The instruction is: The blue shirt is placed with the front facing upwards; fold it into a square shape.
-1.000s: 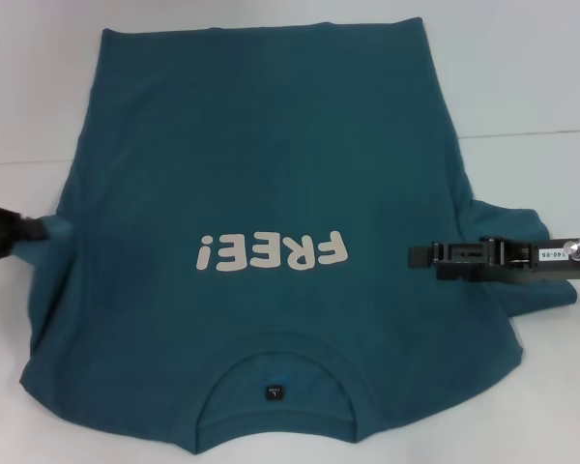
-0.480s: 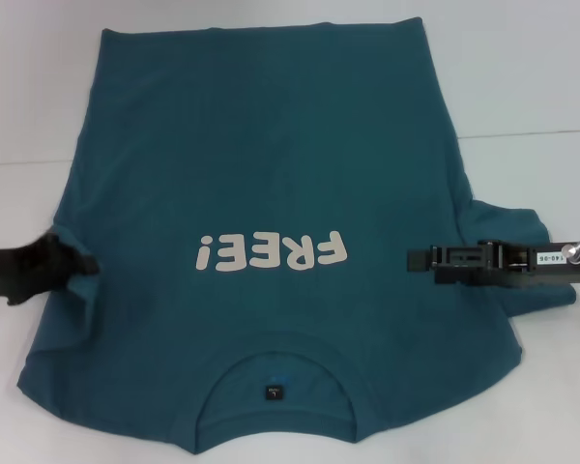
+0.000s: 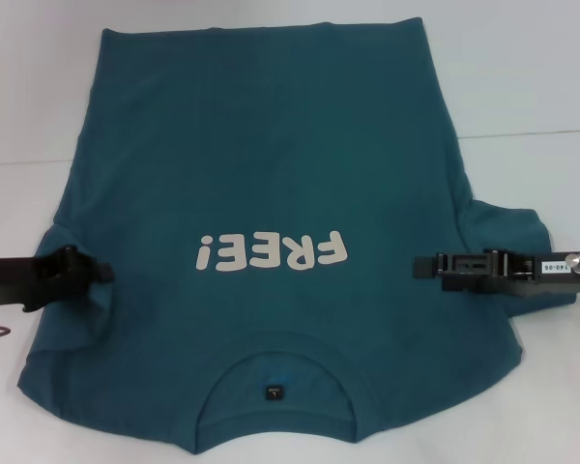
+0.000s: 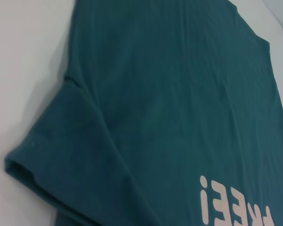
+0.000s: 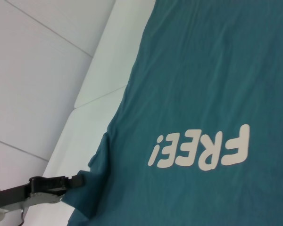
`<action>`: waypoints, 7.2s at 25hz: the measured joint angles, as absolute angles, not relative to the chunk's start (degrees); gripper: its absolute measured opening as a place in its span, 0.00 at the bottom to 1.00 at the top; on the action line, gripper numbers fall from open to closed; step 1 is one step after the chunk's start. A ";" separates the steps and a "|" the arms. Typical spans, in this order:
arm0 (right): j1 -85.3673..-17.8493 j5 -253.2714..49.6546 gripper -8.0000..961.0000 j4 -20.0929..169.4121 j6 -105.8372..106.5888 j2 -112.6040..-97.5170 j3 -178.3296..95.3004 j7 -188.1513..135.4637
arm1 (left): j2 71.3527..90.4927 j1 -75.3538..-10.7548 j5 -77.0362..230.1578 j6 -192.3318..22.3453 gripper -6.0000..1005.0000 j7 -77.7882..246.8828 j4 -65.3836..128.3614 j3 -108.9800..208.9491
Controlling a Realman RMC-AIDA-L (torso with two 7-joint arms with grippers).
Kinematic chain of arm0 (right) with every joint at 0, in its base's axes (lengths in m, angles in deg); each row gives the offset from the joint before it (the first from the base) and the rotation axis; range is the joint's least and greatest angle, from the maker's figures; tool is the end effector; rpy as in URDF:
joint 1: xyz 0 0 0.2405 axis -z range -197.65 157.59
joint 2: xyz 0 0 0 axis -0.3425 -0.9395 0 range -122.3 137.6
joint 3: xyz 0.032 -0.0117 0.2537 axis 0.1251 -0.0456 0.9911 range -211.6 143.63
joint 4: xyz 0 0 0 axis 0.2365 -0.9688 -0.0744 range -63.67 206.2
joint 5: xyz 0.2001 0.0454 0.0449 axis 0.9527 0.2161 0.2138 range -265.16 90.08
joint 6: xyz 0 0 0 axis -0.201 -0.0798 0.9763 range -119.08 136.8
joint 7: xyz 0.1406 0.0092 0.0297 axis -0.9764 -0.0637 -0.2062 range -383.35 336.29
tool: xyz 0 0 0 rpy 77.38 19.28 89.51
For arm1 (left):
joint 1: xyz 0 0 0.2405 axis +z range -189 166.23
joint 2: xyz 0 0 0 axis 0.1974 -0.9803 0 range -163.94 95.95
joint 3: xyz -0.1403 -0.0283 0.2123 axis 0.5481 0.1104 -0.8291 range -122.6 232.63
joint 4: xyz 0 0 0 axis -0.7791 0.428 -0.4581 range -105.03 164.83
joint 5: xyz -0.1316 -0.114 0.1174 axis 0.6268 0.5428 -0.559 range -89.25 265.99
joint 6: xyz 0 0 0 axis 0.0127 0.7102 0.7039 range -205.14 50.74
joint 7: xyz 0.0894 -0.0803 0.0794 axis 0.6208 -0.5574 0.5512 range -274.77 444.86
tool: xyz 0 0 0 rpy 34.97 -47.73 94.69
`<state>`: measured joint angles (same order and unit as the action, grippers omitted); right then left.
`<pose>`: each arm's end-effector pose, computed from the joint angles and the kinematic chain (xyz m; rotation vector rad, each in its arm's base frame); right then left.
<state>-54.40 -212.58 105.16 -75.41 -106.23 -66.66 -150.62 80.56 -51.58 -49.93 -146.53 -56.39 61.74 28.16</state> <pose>0.2902 0.3553 0.0288 -2.2802 1.7559 0.6451 -0.3039 0.3922 0.0255 -1.9173 -1.9162 -0.4964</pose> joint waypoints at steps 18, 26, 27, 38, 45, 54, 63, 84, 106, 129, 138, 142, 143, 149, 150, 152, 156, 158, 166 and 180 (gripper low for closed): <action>-54.49 -211.11 0.95 105.19 -73.48 -106.47 -66.42 -149.93 | 79.50 -49.91 -41.26 -149.68 0.59 -59.50 65.71 27.95; -54.28 -211.10 0.95 105.19 -72.51 -106.32 -66.34 -149.91 | 78.80 -47.90 -44.95 -142.50 0.70 -68.55 65.70 28.14; -54.26 -211.11 0.95 105.19 -72.53 -106.32 -66.33 -149.91 | 78.90 -47.89 -45.08 -141.36 0.70 -68.80 65.50 28.07; -54.10 -211.11 0.95 105.19 -73.04 -106.31 -66.24 -149.91 | 79.56 -47.41 -46.59 -136.45 0.69 -70.66 62.46 28.20; -53.75 -211.12 0.95 105.19 -73.12 -106.33 -66.24 -149.91 | 80.17 -47.42 -46.63 -135.22 0.69 -70.72 61.24 28.07; -53.35 -211.12 0.95 105.19 -73.15 -106.34 -66.24 -149.91 | 80.36 -48.15 -46.63 -134.33 0.69 -70.60 60.07 28.03; -53.23 -211.12 0.95 105.19 -73.14 -106.29 -66.21 -149.91 | 80.41 -48.55 -46.57 -133.47 0.69 -70.40 59.16 27.94; -52.73 -211.12 0.95 105.19 -73.14 -106.25 -65.90 -149.92 | 80.51 -51.23 -46.39 -129.74 0.69 -69.69 58.55 27.95; -52.55 -211.12 0.95 105.19 -73.09 -106.19 -65.45 -149.76 | 83.73 -48.46 -39.57 -138.01 0.68 -66.34 64.26 28.07; -52.56 -211.11 0.95 105.19 -73.14 -106.12 -65.18 -149.74 | 82.05 -45.24 -40.75 -131.06 0.68 -69.39 60.42 27.95; -52.45 -211.11 0.95 105.19 -73.14 -106.08 -65.18 -149.74 | 82.02 -46.19 -40.92 -130.42 0.68 -69.01 59.24 27.44; -52.45 -211.11 0.95 105.19 -73.14 -106.08 -65.19 -149.74 | 82.02 -46.43 -40.92 -130.00 0.68 -69.29 59.15 26.61; -52.44 -211.11 0.95 105.19 -73.14 -106.08 -65.19 -149.74 | 82.02 -46.50 -40.92 -129.87 0.68 -69.33 59.11 26.53; -52.30 -211.11 0.95 105.19 -73.14 -106.08 -65.19 -149.74 | 82.00 -47.30 -40.92 -128.96 0.68 -69.20 58.44 26.46; -52.29 -211.11 0.95 105.19 -73.14 -106.08 -65.19 -149.74 | 81.91 -47.57 -40.92 -128.57 0.68 -69.10 58.04 26.45; -52.29 -211.11 0.95 105.19 -73.14 -106.08 -65.19 -149.74 | 81.78 -47.99 -40.92 -127.74 0.68 -68.95 57.56 26.41; -52.26 -211.11 0.95 105.19 -73.13 -106.08 -65.19 -149.74 | 81.71 -48.70 -40.92 -126.27 0.68 -68.70 57.01 26.31; -52.21 -211.11 0.95 105.19 -73.12 -106.08 -65.19 -149.74 | 81.71 -48.98 -40.92 -126.03 0.68 -68.59 57.04 26.30; -51.99 -211.11 0.95 105.19 -73.13 -106.08 -65.19 -149.74 | 81.65 -49.94 -40.92 -125.01 0.68 -68.06 57.16 26.27; -51.81 -211.06 0.95 105.19 -73.23 -106.00 -64.93 -149.74 | 80.96 -50.22 -42.14 -125.59 0.45 -67.85 57.46 24.10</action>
<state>-51.81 -211.06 105.19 -73.23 -106.00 -64.93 -149.74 80.96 -50.22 -42.14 -125.59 -67.85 57.46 24.10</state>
